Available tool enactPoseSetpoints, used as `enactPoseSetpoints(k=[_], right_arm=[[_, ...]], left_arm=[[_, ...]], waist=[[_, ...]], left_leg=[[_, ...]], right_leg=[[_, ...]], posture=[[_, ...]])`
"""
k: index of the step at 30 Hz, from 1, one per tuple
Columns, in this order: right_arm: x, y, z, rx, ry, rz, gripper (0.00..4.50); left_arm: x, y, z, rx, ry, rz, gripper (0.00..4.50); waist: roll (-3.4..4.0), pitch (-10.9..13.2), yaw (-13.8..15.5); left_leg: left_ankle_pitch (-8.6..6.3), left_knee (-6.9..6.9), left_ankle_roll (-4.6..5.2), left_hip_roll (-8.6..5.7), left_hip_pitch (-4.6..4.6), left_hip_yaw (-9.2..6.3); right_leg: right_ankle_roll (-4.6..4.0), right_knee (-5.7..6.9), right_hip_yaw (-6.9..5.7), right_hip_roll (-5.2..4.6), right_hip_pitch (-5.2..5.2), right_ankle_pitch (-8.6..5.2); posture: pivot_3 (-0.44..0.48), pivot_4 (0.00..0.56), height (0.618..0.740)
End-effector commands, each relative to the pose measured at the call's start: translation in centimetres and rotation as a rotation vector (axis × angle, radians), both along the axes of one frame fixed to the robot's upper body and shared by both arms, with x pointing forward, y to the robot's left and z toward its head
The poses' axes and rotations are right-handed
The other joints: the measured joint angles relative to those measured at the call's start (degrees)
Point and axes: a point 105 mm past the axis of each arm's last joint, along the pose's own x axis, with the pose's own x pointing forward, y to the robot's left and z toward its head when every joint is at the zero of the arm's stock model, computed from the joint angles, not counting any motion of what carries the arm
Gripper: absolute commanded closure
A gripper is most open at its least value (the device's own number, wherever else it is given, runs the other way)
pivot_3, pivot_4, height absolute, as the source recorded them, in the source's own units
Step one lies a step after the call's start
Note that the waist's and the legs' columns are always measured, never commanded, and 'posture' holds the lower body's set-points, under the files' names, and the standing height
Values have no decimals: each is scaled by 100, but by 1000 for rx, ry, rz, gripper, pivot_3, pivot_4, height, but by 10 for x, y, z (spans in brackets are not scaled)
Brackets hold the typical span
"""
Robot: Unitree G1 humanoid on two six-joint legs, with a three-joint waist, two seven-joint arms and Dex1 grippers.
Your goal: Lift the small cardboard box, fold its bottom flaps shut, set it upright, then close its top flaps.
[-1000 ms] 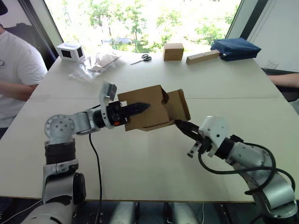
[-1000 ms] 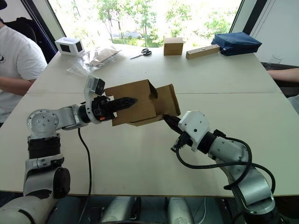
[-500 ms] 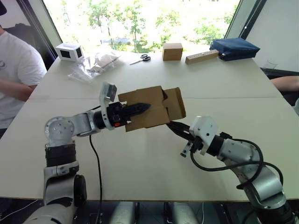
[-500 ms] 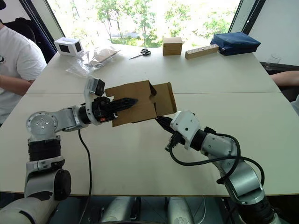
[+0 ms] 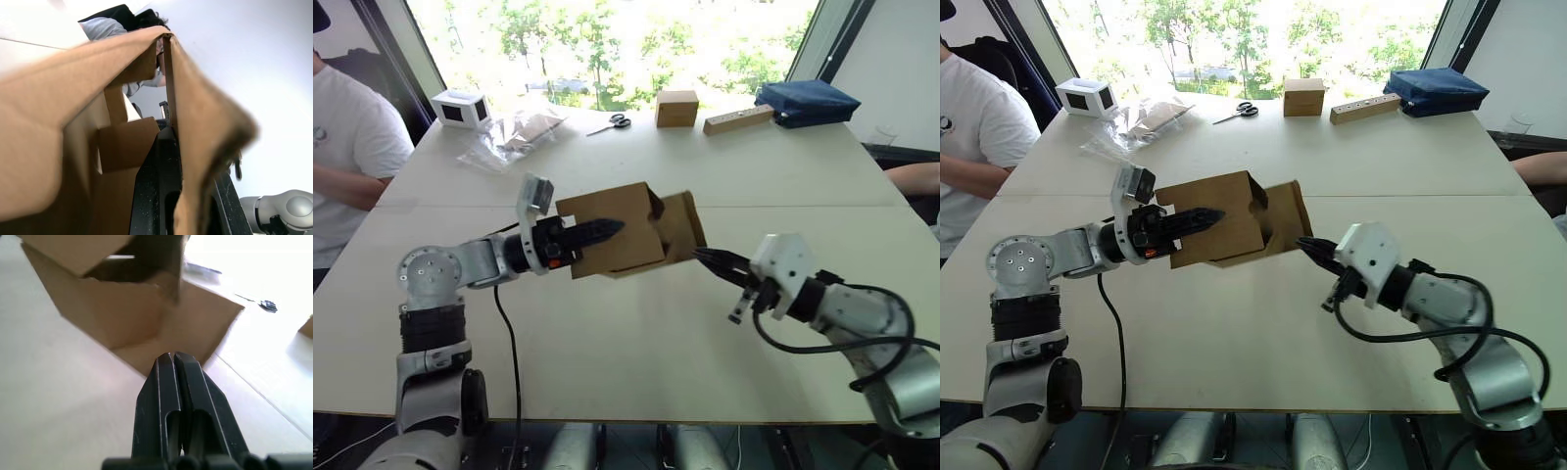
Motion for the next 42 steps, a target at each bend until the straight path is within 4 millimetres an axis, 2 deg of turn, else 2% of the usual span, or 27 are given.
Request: enactPoseSetpoints(k=[1, 4, 5, 6, 8, 9, 10, 13, 15, 18, 22, 29, 34, 38, 42], right_arm=[[-4, -29, 22, 249, 100, -23, 3629], [5, -46, 15, 362, 177, -94, 2448], [9, -49, 12, 390, 191, -110, 2180], [11, -48, 6, 411, 220, -115, 1640], [18, -45, -7, 467, 283, -125, 994], [24, -41, -17, 533, 335, -126, 474], [31, -41, -25, 582, 366, -149, 275], [43, -31, -42, 735, 508, -136, 275], [43, -21, -45, 809, 579, -83, 275], [29, 5, -33, 924, 643, 114, 275], [11, 17, -9, 1048, 630, 247, 275], [-5, 21, 11, 1141, 623, 272, 275], [-11, 21, 16, 1179, 638, 258, 275], [-11, 16, 13, 1178, 642, 209, 275], [2, 5, -7, 1094, 605, 40, 275]], left_arm=[[-10, -2, 14, -34, -46, -58, 4500], [-14, -5, 17, -41, -53, -92, 4500], [-15, -7, 17, -44, -54, -101, 4500], [-16, -8, 18, -46, -54, -111, 4500], [-19, -10, 20, -53, -56, -130, 4500], [-21, -11, 21, -61, -58, -143, 4500], [-22, -12, 23, -65, -61, -151, 4500], [-27, -15, 26, -74, -70, -180, 4500], [-31, -16, 27, -75, -73, -192, 4500], [-32, -16, 24, -65, -65, -188, 4500], [-30, -12, 20, -51, -51, -160, 4500], [-31, -8, 14, -38, -32, -142, 4500], [-32, -8, 13, -33, -31, -140, 4500], [-32, -8, 14, -35, -35, -143, 4500], [-34, -9, 17, -51, -40, -150, 4500]], waist=[[-1, 0, 2], [-1, 0, -1], [0, 0, -11], [0, 0, -15], [0, 0, -17], [0, 0, -21], [-1, 0, -28], [0, 0, -33], [1, 0, -33], [1, 0, -32], [2, 0, -27], [2, -1, -27], [2, -1, -35], [2, -1, -44], [2, -1, -41]], left_leg=[[-2, 0, 3, 0, 2, 0], [-12, 0, 22, 1, 5, 0], [-13, -1, 23, 2, 6, 0], [-14, -1, 24, 1, 6, 1], [-14, -2, 24, 3, 7, 2], [-14, -2, 24, 3, 7, 2], [-13, -2, 24, 4, 8, 3], [-12, -1, 22, 4, 9, 5], [1, -2, -1, 4, 8, 7], [1, -3, -2, 4, 5, 7], [-8, -2, 14, 4, 5, 7], [-16, -2, 29, 4, 5, 8], [-19, -3, 34, 4, 5, 8], [-21, -3, 37, 4, 5, 8], [-21, -3, 38, 4, 5, 9]], right_leg=[[0, -1, 0, -1, 2, 0], [0, -1, 0, -1, 5, 0], [0, -1, 0, -1, 6, 0], [-1, -1, 0, -1, 5, 0], [-1, 0, 1, 0, 4, 0], [-1, 0, 1, 0, 4, 0], [-1, 0, 1, 0, 5, 0], [-1, 2, 4, 0, 4, 0], [-1, 3, 6, -1, 1, 0], [-1, 2, 6, 0, -2, 0], [0, 2, 6, -1, -1, 0], [-1, 2, 7, -1, -2, 0], [-1, 2, 7, 0, -1, 0], [-1, 2, 7, 2, -2, -1], [-1, 1, 7, 3, -1, -1]], posture=[[0, 150, 740], [0, 150, 740], [0, 150, 740], [0, 150, 740], [0, 150, 740], [0, 150, 740], [0, 150, 740], [0, 150, 740], [0, 150, 740], [0, 150, 740], [0, 150, 740], [0, 150, 740], [0, 150, 740], [0, 150, 740], [0, 150, 740]])
